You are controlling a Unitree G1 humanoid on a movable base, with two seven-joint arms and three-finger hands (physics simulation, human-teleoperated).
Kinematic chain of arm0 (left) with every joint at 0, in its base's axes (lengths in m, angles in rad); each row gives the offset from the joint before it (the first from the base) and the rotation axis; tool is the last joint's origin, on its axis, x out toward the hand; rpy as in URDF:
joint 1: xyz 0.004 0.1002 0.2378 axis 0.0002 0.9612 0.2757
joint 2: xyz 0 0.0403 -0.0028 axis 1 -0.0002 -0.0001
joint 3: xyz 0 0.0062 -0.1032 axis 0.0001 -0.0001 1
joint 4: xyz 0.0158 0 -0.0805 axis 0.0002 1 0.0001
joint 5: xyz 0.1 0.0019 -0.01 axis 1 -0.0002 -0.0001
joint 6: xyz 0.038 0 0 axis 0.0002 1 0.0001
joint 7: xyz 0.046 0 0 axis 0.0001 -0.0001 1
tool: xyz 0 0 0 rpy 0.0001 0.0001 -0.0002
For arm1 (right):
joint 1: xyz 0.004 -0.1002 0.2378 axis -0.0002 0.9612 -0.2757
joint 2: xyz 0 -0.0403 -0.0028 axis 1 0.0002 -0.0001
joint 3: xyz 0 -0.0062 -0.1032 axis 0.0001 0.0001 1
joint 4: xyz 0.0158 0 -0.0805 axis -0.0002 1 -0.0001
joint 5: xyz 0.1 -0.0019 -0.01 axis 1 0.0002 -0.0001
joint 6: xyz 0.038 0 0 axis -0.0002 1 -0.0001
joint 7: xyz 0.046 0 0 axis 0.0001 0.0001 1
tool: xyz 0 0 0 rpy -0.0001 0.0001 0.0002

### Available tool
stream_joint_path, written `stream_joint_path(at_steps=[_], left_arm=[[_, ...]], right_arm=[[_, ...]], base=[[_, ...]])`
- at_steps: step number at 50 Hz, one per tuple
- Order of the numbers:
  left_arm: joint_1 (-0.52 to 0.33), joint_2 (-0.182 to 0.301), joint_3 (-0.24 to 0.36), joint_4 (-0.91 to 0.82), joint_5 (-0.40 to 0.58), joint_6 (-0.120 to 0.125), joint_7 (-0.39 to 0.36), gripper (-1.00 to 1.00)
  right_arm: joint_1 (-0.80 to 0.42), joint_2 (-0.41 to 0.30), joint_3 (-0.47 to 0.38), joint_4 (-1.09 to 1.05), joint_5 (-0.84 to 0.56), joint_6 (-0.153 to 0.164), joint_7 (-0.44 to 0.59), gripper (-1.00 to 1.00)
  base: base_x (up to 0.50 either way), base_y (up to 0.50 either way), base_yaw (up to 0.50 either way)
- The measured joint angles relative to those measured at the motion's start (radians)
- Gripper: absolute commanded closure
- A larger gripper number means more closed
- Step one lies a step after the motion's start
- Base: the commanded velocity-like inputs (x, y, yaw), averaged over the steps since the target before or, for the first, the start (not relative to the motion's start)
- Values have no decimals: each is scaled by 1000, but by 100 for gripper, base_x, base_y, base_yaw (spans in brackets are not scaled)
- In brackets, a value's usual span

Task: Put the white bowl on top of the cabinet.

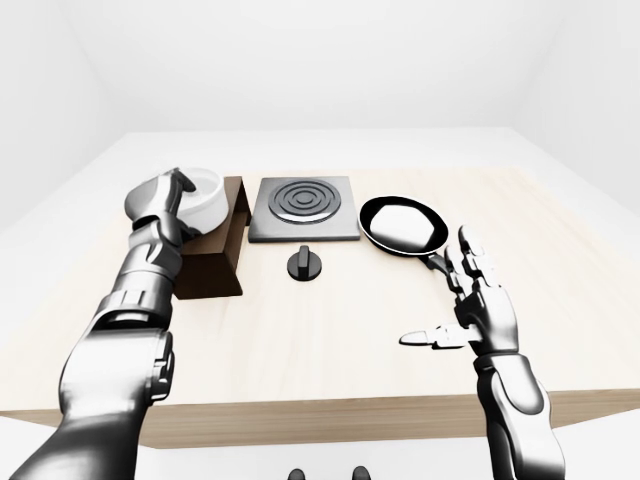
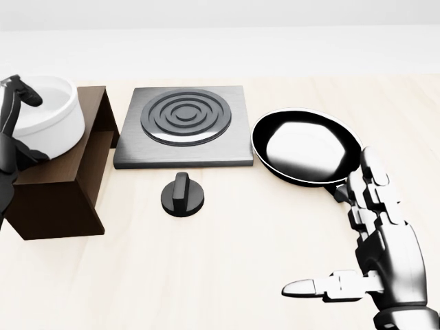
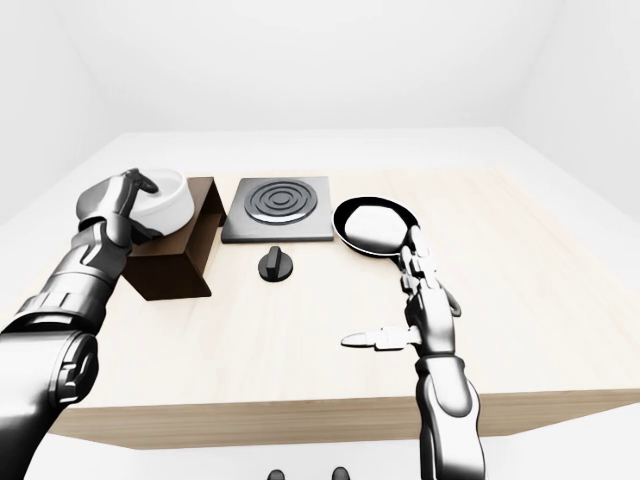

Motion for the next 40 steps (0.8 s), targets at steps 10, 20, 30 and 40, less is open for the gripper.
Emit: stream_joint_path(at_steps=[10,20,30,40], left_arm=[[6,6,21,-12,9,0,33,-100],[120,12,44,-246,40,0,-53,-100],[429,-40,122,-840,274,0,-376,-100],[678,-163,218,-1427,514,0,-658,-100]], right_arm=[[3,1,7,4,-8,0,-1,-100],[2,2,15,11,-16,0,-5,-100],[6,2,17,10,-20,0,-6,-100],[10,4,20,10,-25,0,-8,-100]], base=[[0,0,0],[0,0,0],[0,0,0],[0,0,0]])
